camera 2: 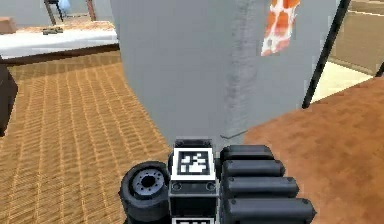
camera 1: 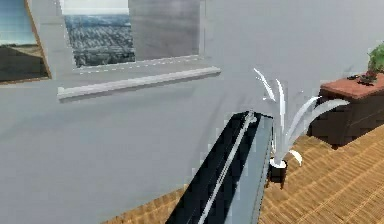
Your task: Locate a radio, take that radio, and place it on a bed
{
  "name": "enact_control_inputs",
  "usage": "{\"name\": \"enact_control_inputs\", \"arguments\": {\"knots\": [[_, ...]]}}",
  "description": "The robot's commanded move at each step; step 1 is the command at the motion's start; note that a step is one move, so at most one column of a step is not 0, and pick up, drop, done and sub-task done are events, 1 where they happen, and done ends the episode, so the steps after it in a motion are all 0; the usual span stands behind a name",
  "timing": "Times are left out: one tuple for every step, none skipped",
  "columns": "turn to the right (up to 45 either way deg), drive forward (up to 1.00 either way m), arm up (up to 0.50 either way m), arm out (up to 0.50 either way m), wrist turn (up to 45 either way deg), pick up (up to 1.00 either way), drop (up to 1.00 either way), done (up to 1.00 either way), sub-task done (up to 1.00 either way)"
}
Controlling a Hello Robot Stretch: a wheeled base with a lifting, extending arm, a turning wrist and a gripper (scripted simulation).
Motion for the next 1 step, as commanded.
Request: {"name": "enact_control_inputs", "arguments": {"knots": [[45.0, 0.00, 0.00, 0.00, 0.0, 0.00, 0.00, 0.00, 0.00]]}}
